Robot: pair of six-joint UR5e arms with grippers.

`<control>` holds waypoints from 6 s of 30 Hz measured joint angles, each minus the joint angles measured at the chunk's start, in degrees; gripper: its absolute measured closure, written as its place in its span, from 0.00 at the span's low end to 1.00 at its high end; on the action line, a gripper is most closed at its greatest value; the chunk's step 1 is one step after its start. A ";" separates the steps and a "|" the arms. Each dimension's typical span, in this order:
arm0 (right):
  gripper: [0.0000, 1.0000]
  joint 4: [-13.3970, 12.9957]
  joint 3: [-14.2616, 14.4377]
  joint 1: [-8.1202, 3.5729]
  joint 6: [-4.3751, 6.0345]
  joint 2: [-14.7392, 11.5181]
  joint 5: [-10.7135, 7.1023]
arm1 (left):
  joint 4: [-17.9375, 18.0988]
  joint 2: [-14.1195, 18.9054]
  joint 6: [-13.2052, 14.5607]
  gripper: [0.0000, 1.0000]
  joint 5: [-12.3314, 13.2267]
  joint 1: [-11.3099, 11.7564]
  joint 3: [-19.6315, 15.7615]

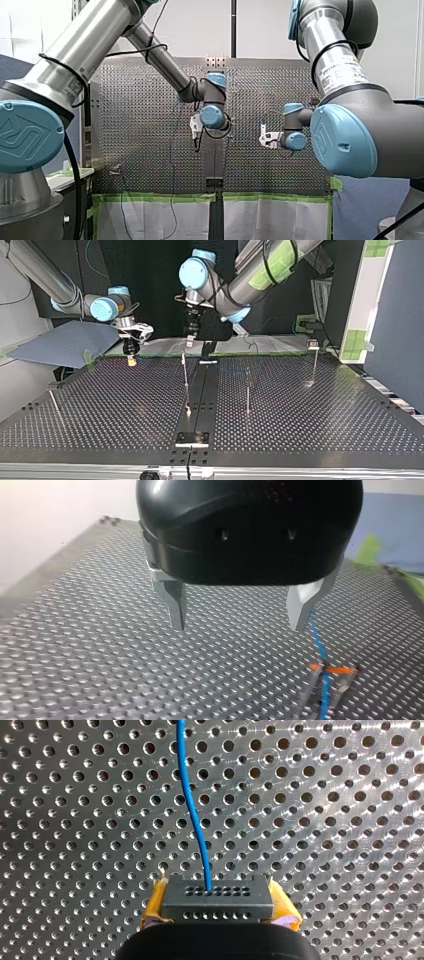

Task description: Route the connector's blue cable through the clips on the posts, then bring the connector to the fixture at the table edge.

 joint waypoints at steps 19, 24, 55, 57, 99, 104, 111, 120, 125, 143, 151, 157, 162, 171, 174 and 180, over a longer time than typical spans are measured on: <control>1.00 0.23 0.01 0.05 0.14 0.00 -0.01 | 9.48 9.50 -7.60 0.00 4.10 0.79 -9.49; 1.00 0.23 0.01 0.06 0.14 0.01 -0.01 | 12.06 12.09 -8.85 0.00 3.92 1.09 -12.07; 1.00 0.05 -0.01 0.34 0.22 -0.01 -0.59 | 23.51 21.72 -9.80 0.00 4.88 5.65 -27.71; 1.00 0.09 -0.01 0.36 0.21 -0.01 -0.61 | 23.39 20.78 -9.67 0.00 4.87 5.83 -28.71; 1.00 7.18 -1.16 -1.35 0.94 -8.21 4.97 | 29.33 19.49 -9.51 0.00 5.30 6.90 -49.35; 1.00 8.43 -1.17 -1.48 1.04 -10.78 5.00 | 31.59 19.48 -9.49 0.00 5.44 7.01 -51.07; 1.00 10.06 -1.18 -2.04 1.12 -14.57 5.00 | 33.64 19.49 -9.42 0.00 5.60 7.16 -49.76; 1.00 11.18 -1.17 -3.38 1.28 -19.20 5.03 | 33.81 19.48 -9.40 0.00 6.23 7.18 -48.08; 1.00 11.45 -1.16 -4.54 1.78 -20.55 5.84 | 33.54 19.48 -9.31 0.00 6.19 7.28 -47.98; 1.00 17.31 -2.13 -9.93 1.41 -20.16 7.01 | 30.78 19.49 -8.27 0.00 6.19 7.61 -46.94; 1.00 20.10 -2.19 -12.69 0.26 -19.93 6.62 | 30.14 19.48 -8.25 0.00 6.15 7.74 -46.84; 1.00 20.40 -2.23 -14.31 -0.46 -19.66 4.61 | 28.84 19.48 -7.84 0.00 6.03 7.78 -46.42; 1.00 20.39 -2.25 -15.49 -0.55 -19.48 2.44 | 28.30 19.48 -7.67 0.00 5.97 7.88 -46.17; 1.00 20.26 -2.90 -17.16 -0.28 -19.32 -1.42 | 27.45 19.50 -7.55 0.00 5.99 7.97 -45.91; 1.00 20.30 -3.31 -17.55 -0.14 -19.30 -1.95 | 26.58 19.49 -7.19 0.00 5.99 7.98 -45.63; 1.00 20.00 -3.58 -18.28 0.03 -19.11 -3.04 | 25.38 19.50 -6.43 0.00 5.99 8.08 -45.18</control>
